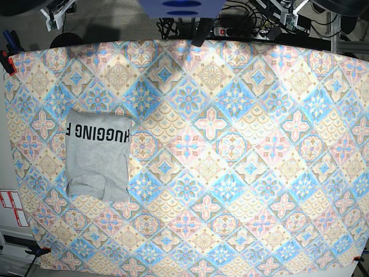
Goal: Fold the T-shirt properly
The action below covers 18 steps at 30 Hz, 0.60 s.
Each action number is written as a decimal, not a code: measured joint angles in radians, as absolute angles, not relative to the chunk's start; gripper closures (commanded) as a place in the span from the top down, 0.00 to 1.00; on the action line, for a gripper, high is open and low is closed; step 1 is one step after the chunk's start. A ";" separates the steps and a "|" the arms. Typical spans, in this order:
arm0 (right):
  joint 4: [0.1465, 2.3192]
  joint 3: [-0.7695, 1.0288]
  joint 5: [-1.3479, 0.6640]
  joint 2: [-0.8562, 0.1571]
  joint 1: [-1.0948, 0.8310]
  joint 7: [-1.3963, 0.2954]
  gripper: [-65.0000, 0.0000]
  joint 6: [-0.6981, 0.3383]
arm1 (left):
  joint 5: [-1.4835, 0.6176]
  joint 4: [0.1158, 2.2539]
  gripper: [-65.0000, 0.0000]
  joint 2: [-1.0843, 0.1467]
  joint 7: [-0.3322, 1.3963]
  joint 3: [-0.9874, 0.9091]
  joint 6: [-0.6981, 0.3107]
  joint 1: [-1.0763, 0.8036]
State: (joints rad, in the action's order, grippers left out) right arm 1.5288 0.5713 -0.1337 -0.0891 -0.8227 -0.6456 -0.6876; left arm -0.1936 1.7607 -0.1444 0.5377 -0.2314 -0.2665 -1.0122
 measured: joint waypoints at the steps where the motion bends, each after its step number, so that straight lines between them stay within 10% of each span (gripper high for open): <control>1: 1.462 0.558 -0.140 -0.089 -0.819 -0.624 0.00 -0.692 | -0.191 1.686 0.00 -0.144 0.516 -0.231 -0.261 -0.978; 18: 0.334 0.466 0.118 -0.092 -0.407 0.028 0.00 -0.692 | -0.194 0.659 0.00 -0.146 0.034 0.029 -0.269 -0.525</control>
